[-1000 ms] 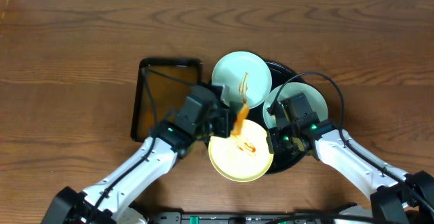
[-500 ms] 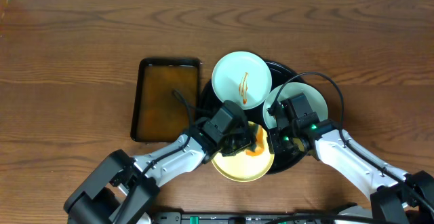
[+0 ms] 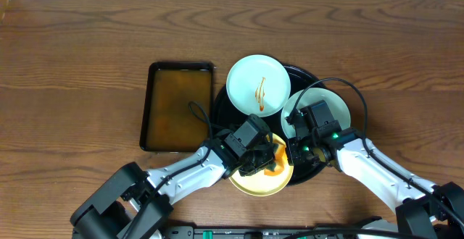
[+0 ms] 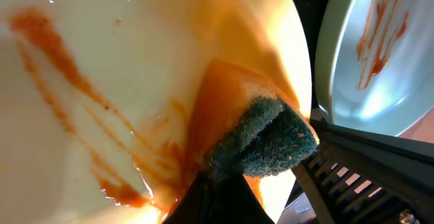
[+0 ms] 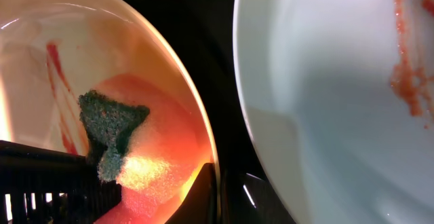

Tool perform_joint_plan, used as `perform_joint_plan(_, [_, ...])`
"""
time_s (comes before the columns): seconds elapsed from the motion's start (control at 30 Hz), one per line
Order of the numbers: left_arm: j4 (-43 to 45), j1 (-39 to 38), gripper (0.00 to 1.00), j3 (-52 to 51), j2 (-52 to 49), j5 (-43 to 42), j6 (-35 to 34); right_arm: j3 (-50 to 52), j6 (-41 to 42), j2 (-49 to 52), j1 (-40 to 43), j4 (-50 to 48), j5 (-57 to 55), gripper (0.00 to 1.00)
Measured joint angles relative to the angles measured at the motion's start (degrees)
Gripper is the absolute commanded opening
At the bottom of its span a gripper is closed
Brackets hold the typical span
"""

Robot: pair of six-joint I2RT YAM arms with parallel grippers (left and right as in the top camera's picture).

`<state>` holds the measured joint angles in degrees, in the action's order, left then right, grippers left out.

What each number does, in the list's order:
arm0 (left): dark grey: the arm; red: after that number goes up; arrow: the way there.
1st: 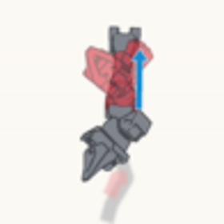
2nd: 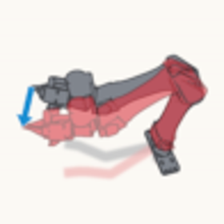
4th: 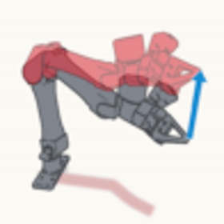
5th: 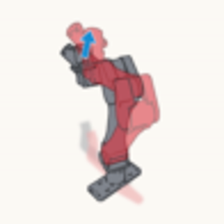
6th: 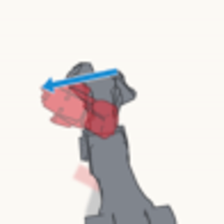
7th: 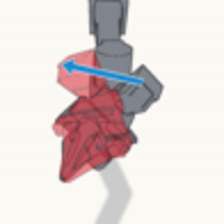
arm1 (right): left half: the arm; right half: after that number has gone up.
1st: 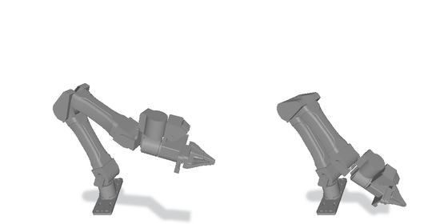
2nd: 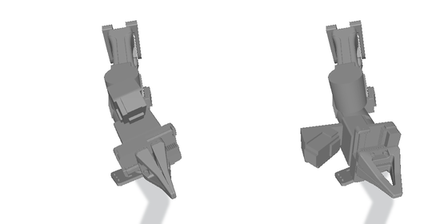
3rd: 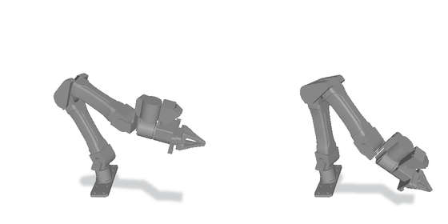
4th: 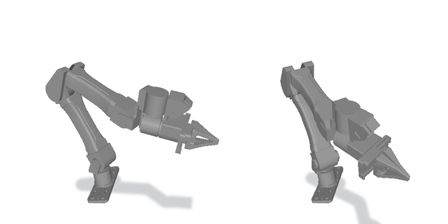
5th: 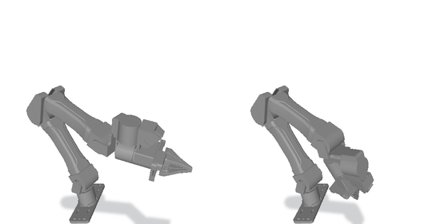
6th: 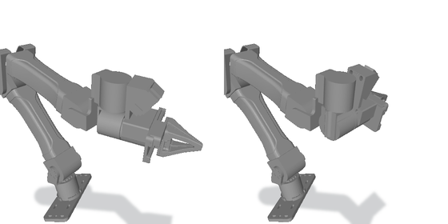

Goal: Clean dirty plates on tray and stack at the side
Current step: 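Scrub the yellow plate with the sponge in the left gripper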

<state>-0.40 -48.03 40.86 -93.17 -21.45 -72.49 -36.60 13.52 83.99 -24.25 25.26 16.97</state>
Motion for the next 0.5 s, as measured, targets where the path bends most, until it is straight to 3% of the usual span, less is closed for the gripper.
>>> perform_joint_plan(0.27, [-0.68, 0.07, 0.07, 0.13, 0.0, 2.99, 0.72, 0.0, 0.0, 0.0, 0.0, -0.17, 0.2, 0.01])
perform_joint_plan(0.5, [-2.16, 3.82, 0.07, 0.44, 0.17, 9.31, 7.87, 0.0, 0.0, 0.0, 0.0, -0.44, 0.42, 0.01])
